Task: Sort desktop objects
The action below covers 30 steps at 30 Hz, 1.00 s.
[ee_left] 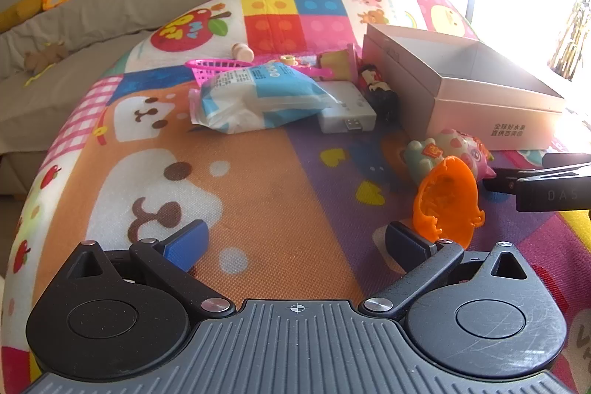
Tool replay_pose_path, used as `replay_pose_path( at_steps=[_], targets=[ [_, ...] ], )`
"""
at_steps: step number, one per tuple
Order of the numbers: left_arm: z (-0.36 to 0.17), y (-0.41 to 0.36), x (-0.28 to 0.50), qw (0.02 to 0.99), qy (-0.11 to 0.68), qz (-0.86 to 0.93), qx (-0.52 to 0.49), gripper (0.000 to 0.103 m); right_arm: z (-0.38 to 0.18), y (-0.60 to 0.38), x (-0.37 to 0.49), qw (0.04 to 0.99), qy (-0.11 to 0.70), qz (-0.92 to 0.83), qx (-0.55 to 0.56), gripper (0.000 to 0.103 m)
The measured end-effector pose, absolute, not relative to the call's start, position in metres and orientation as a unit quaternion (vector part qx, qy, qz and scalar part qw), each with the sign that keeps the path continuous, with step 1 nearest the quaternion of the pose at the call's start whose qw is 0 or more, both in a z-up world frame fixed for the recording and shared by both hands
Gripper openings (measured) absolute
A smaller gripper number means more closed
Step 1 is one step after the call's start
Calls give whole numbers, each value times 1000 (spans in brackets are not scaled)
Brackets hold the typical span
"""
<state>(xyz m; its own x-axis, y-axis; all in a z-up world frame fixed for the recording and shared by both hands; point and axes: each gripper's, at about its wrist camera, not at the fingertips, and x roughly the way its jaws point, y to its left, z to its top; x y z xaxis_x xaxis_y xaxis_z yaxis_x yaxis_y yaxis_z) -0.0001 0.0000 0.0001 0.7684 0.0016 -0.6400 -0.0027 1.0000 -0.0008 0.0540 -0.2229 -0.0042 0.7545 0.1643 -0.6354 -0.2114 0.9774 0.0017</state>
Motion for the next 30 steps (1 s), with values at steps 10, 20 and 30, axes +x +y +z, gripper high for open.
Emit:
replay_pose_path(
  at_steps=[10,20,30],
  targets=[
    [0,-1,0,937,348,2,2,103,-4,-223,53,936,336,101,-34,103],
    [3,-2,4,931,365,11,0,103,3,-229,26,919,370,128,-48,103],
    [3,-3,2,931,365,9,1,103,5,-230,22,918,371,130,-50,103]
  ],
)
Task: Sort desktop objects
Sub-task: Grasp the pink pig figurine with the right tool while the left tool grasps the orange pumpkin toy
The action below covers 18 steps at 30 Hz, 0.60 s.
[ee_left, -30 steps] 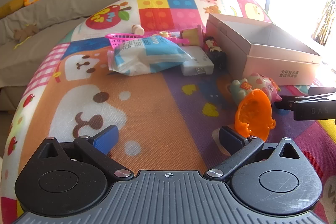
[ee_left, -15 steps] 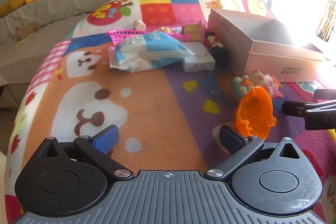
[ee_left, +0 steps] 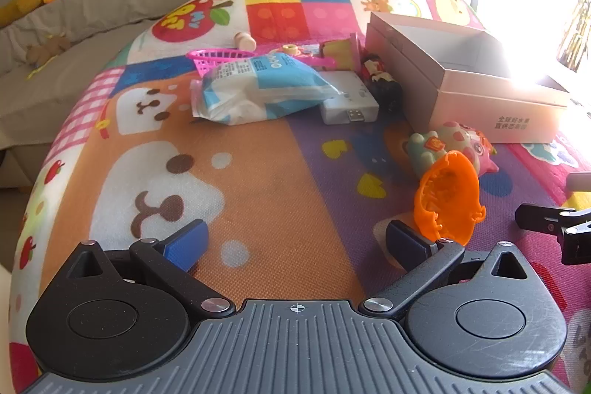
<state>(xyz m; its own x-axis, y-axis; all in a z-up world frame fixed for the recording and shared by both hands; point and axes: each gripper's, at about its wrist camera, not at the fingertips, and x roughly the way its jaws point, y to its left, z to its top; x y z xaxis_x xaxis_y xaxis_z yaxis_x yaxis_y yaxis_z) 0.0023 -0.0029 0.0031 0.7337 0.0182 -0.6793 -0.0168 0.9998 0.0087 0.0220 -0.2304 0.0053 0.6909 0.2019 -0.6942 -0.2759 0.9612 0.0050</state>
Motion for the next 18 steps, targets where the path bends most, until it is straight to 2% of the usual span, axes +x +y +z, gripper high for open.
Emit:
replay_pose_path(
  at_steps=[10,18],
  targets=[
    [32,6,-11,938,333,-87,-30,103,6,-232,20,919,366,138,-50,103],
    [13,-53,11,928,351,-110,55,103,6,-232,17,921,360,138,-50,103]
  ],
)
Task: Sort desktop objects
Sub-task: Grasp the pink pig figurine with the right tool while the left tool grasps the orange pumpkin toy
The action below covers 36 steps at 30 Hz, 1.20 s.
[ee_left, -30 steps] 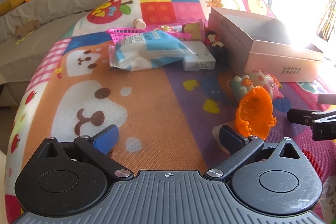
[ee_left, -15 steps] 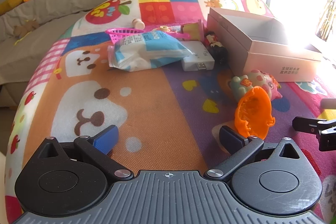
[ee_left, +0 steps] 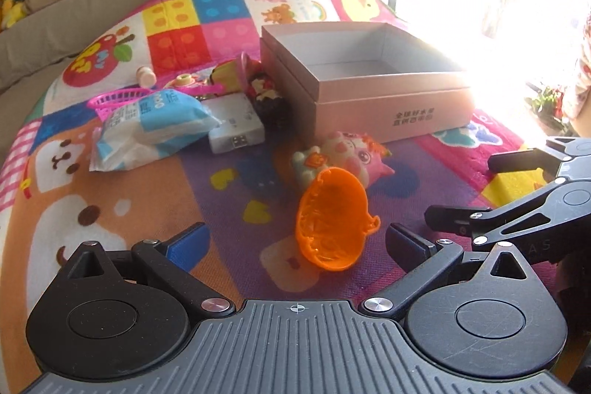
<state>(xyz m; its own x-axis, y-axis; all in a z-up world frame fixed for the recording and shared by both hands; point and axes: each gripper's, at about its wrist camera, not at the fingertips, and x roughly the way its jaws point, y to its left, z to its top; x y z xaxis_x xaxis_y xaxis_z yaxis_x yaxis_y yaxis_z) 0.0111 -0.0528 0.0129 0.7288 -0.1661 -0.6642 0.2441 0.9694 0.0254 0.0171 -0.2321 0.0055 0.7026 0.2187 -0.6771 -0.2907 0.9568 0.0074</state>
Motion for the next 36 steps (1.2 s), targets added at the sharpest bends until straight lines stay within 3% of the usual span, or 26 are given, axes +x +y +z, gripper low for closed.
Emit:
replay_pose_path(
  at_steps=[10,21,22,25,36],
  targets=[
    [10,12,15,934,345,62,72,103,9,-227,20,919,364,139,-57,103],
    [5,35,8,933,353,70,24,103,34,-152,53,918,342,196,-40,103],
    [5,36,8,933,354,69,20,103,32,-147,56,918,344,194,-42,99],
    [5,38,6,933,353,65,11,103,24,-139,67,912,361,190,-48,72],
    [14,10,6,941,332,-63,6,103,35,-208,20,922,356,152,-28,67]
  ],
)
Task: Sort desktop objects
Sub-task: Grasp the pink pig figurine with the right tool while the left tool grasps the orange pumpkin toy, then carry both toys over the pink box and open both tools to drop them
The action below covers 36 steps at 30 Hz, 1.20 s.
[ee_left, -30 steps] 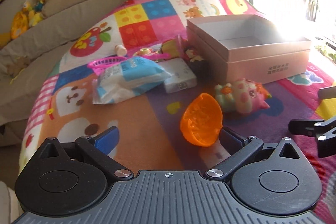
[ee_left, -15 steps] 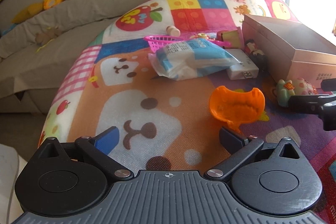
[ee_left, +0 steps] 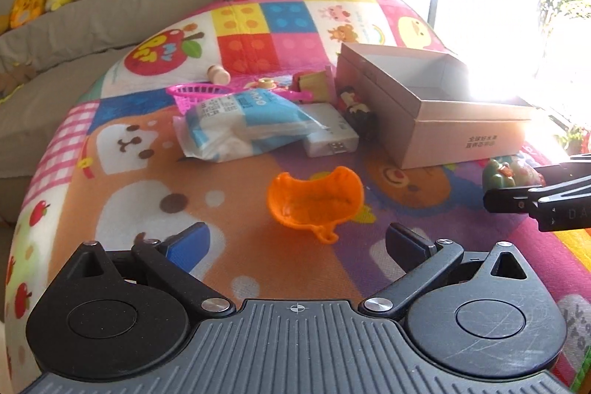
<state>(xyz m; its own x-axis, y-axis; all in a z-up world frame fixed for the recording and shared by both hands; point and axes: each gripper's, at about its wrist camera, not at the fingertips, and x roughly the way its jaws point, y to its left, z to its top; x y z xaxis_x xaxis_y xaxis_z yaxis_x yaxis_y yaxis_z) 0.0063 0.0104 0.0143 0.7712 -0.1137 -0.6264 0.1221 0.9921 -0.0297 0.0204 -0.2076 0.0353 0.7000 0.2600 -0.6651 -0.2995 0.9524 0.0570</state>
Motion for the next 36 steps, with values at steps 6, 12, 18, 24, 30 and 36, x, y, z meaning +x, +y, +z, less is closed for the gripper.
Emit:
replay_pose_path(
  at_steps=[6,12,18,24,30,36],
  targets=[
    [10,-6,31,939,343,-30,6,93,37,-225,-1,926,351,136,-36,67],
    [14,-8,30,941,337,-20,16,65,37,-230,-14,922,354,147,-56,67],
    [59,-22,27,959,273,-77,25,65,73,-244,-17,948,279,131,-72,65],
    [124,-56,78,968,199,-151,22,65,122,-254,35,975,197,86,-54,65],
    [143,-62,112,975,174,-135,9,96,119,-248,93,976,199,76,-30,89],
    [72,-16,79,967,247,-49,32,99,78,-240,72,963,245,100,-57,88]
  ],
)
